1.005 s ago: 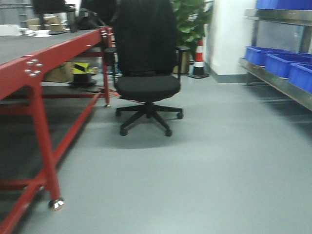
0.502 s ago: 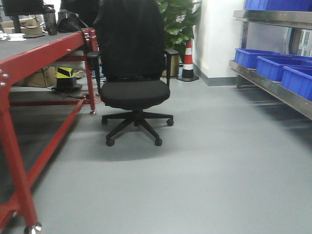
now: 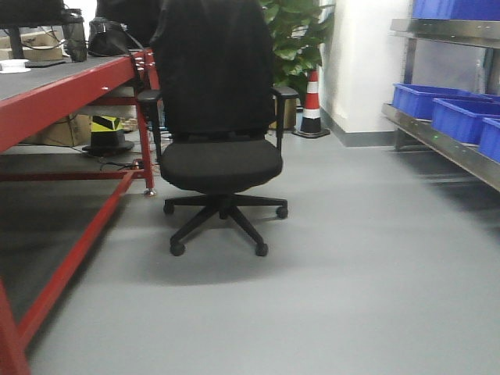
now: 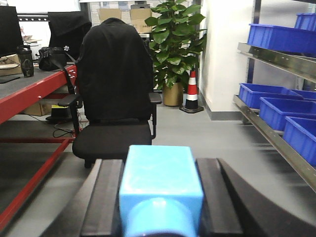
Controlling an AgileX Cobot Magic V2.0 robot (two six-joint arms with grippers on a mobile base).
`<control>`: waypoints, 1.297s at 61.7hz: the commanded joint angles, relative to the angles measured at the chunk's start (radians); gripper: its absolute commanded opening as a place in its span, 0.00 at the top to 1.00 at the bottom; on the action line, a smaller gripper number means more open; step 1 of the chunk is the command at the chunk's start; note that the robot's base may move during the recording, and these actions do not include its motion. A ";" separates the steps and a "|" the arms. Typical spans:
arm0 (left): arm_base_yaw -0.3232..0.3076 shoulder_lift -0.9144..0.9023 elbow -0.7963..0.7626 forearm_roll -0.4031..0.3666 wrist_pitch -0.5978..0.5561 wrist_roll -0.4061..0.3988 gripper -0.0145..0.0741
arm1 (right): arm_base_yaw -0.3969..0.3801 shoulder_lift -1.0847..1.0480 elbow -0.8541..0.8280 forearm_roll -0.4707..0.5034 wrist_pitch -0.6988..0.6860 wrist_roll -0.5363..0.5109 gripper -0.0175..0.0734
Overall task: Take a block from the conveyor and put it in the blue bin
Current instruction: 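Drive the base to the shelf of blue bins holding both blocks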
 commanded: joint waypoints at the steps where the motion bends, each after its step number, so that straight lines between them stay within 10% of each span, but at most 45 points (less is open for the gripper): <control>1: -0.002 -0.006 0.000 -0.003 -0.019 -0.002 0.96 | 0.000 -0.004 0.001 0.001 -0.024 -0.006 0.99; 80: -0.002 -0.006 0.000 -0.003 -0.019 -0.002 0.96 | 0.000 -0.004 0.001 0.001 -0.024 -0.006 0.99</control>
